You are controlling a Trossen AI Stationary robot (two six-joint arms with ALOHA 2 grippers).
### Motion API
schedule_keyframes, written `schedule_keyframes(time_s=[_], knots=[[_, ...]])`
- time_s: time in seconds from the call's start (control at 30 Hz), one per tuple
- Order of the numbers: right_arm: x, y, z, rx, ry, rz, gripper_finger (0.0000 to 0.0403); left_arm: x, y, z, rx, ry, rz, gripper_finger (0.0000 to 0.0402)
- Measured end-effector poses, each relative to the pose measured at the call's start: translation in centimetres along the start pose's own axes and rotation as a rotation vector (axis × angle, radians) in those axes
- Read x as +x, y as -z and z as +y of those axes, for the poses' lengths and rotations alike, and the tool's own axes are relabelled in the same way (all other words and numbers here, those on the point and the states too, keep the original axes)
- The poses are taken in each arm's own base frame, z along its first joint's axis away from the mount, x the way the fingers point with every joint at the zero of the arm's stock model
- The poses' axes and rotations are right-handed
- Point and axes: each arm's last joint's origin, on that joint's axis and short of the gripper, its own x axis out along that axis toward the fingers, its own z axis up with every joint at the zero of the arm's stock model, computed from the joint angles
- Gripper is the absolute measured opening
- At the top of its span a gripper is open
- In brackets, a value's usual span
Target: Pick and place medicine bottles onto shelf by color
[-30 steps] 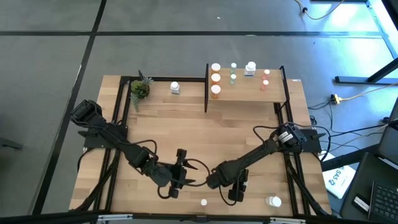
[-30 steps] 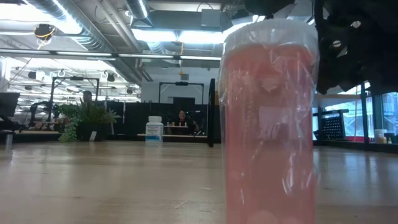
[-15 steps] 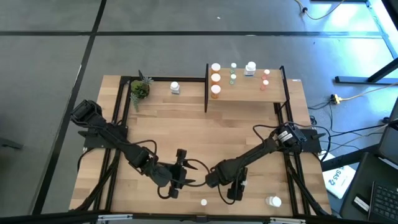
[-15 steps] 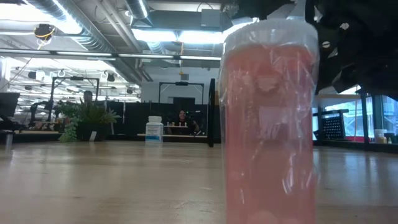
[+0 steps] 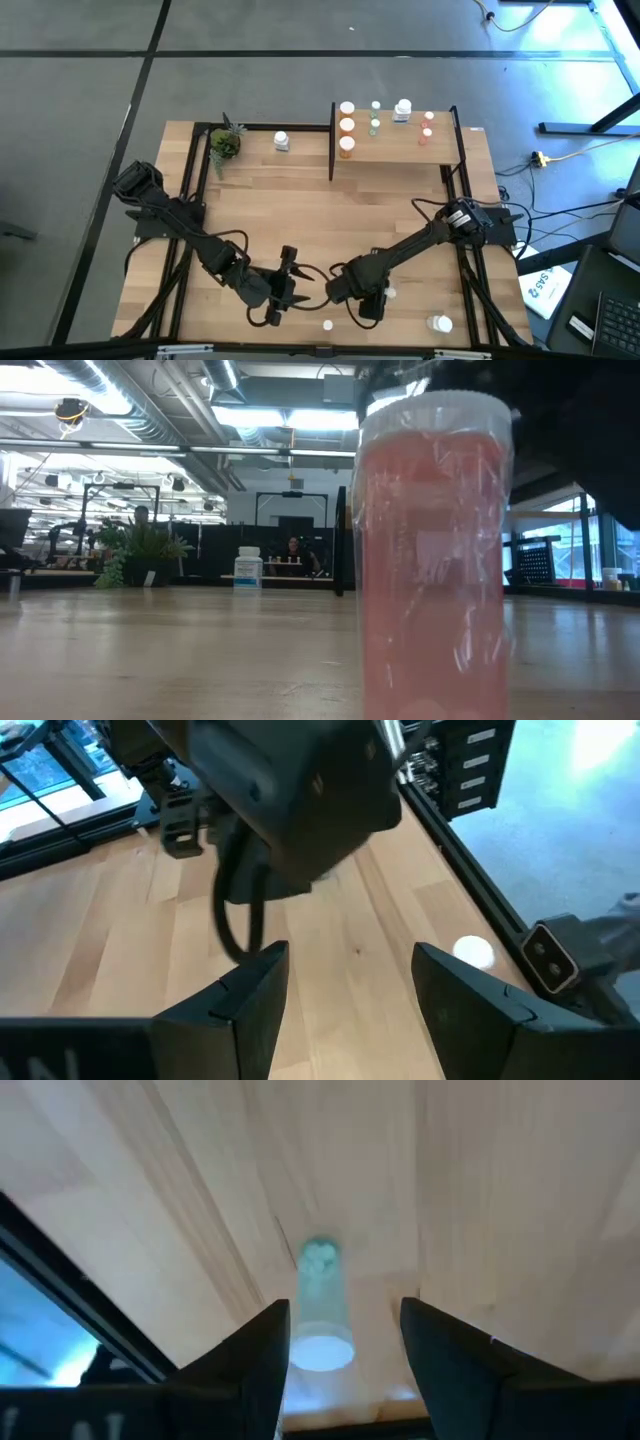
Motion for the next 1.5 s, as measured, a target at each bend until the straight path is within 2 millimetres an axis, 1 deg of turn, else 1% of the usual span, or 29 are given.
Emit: schedule_keyframes(time_s=[0.1,0.23,0.33,0.43,0.57,0.7,0.9,1.0,1.1,1.27,1.37,1.5], knots=[[-0.9,0.1,0.4,0.009,0.009,-0.051,0.0194,-0.2,0.0,-0.3,0.004,0.000,-0.003,0.0206],[-2.3,0.7,1.5,-0.026,0.017,-0.128,0.0194,-0.5,0.0,-0.8,0.010,-0.032,-0.010,0.0206],[-3.2,1.8,2.9,-0.067,0.051,-0.206,0.0194,-0.8,0.1,-1.2,0.013,-0.046,-0.016,0.0206],[-3.5,3.5,4.5,-0.110,0.125,-0.301,0.0194,-1.2,0.1,-1.6,0.003,-0.057,-0.025,0.0206],[-3.2,5.9,6.3,-0.092,0.184,-0.349,0.0194,-1.5,0.1,-2.1,0.006,-0.070,-0.033,0.0206],[-2.3,8.2,7.8,-0.126,0.211,-0.354,0.0194,-1.8,0.1,-2.5,0.010,-0.070,-0.036,0.0206],[-1.3,10.6,9.3,-0.153,0.249,-0.409,0.0194,-1.8,0.1,-2.5,0.011,-0.070,-0.037,0.0206],[-1.1,11.3,9.8,-0.178,0.283,-0.453,0.0194,-1.8,0.1,-2.5,0.010,-0.069,-0.037,0.0206],[-1.0,11.7,9.7,-0.184,0.329,-0.474,0.0194,-1.8,0.1,-2.5,0.010,-0.069,-0.037,0.0206],[-1.2,11.8,9.7,-0.196,0.343,-0.503,0.0194,-1.8,0.1,-2.5,0.010,-0.069,-0.037,0.0206],[-1.9,12.1,9.4,-0.218,0.348,-0.534,0.0194,-1.8,0.1,-2.6,0.010,-0.068,-0.038,0.0206],[-4.0,13.3,8.6,-0.212,0.322,-0.609,0.0194,-1.8,0.1,-2.6,0.010,-0.068,-0.038,0.0206]])
